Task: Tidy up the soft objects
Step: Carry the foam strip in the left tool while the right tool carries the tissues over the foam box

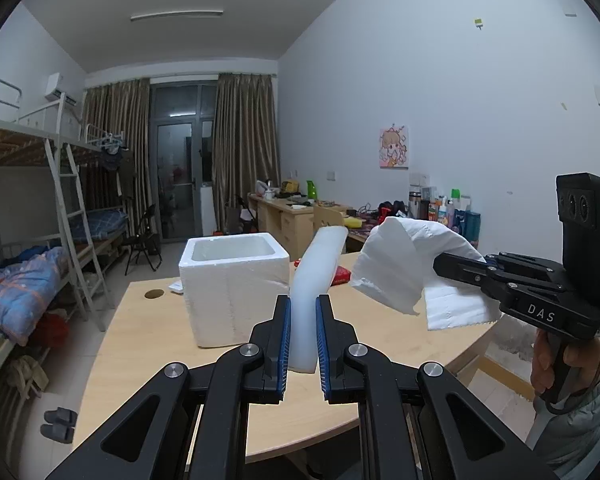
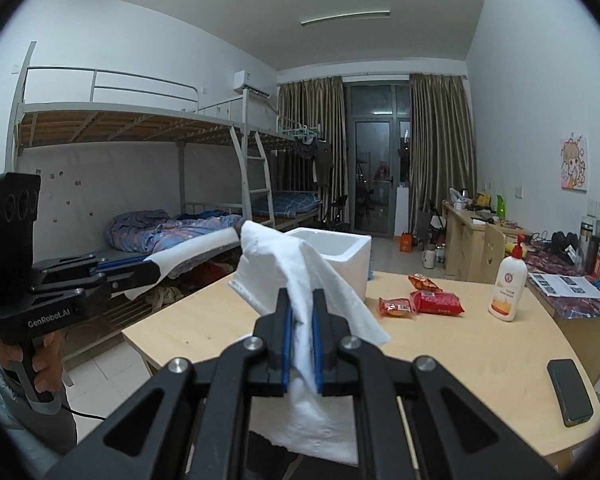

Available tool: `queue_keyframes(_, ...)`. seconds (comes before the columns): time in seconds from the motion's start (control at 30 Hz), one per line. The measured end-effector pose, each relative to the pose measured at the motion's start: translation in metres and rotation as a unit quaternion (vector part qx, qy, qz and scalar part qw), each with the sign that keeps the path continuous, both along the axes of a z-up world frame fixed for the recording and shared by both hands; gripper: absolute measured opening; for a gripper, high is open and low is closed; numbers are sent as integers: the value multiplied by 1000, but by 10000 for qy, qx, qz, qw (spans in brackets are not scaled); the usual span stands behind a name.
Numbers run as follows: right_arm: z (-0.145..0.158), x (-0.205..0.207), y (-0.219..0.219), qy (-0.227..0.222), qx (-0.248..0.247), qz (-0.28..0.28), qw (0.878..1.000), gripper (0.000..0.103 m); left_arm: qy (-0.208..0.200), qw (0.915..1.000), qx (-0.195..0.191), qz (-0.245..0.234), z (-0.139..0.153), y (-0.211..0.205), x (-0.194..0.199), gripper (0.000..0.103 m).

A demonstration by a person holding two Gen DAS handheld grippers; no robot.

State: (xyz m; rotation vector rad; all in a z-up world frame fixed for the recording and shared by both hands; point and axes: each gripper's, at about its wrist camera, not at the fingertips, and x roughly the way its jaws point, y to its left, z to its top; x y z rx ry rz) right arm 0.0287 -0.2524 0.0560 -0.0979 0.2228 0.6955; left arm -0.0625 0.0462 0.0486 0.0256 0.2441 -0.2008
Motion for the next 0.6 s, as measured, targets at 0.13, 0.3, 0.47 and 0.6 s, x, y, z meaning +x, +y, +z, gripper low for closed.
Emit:
queue_keyframes(0.13,-1,2,2,6,9,10,10000,12,-10,10000,-31,33,0,-1,-1,13)
queue_keyframes(0.3,3,2,7,-82,4,28,10000,12,-20,9998,-27,172,0,-2,0,13)
queue_keyframes(0.47,6,4,12,-78,17,93,9999,12,-56,9996,-72,256,2,0,-2,13)
queue_keyframes(0.6,5,9,15,-43,42,128,9999,12,-69,9994,-86,328,2,-2,-3,13)
